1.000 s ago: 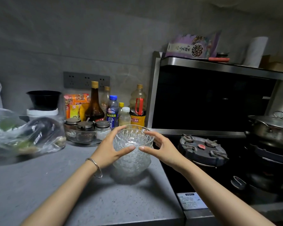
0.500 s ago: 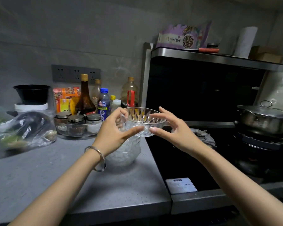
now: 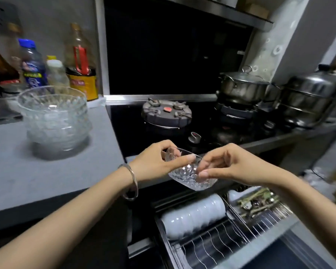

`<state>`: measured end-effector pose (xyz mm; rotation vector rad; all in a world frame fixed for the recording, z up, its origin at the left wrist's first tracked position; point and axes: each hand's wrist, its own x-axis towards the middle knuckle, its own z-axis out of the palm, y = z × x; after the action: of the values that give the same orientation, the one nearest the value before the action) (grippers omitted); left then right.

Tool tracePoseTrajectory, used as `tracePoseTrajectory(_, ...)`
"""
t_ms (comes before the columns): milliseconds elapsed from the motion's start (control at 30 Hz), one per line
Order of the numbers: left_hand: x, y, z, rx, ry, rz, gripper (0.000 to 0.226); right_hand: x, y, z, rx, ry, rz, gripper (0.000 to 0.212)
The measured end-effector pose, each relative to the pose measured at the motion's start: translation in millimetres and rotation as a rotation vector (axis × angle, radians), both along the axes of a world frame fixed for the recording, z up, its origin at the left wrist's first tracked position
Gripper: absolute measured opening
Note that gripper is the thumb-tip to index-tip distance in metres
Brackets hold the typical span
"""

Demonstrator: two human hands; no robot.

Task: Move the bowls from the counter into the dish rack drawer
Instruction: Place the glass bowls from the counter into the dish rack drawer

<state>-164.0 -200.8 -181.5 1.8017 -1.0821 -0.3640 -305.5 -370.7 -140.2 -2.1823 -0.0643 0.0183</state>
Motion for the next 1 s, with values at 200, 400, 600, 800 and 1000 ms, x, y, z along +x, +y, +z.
tracePoseTrajectory(200,-40,-43,-90,0.164,0.112,-0.123,0.108,-39,-37,-61,0.198,0.172,-0.124,0.015)
tracePoseTrajectory(400,-41,-35,-178,0.323,0.052,-0.204,0.094,-43,-43,-144,0.328,0.326,-0.353,0.021)
tracePoseTrajectory(600,-33,-16,-247,0.507,-0.224,-0.155,0.099,-21,-49,-195,0.481,0.561,-0.514,0.011)
tracePoseTrajectory(800,-37,-10,-287,0.631,-0.291,-0.175,0.122,-1,-48,-246,0.526,0.817,-0.573,0.009)
tracePoseTrajectory(1000,-38,-6,-308,0.645,-0.358,-0.148,0.122,17,-50,-278,0.516,0.959,-0.528,0.009)
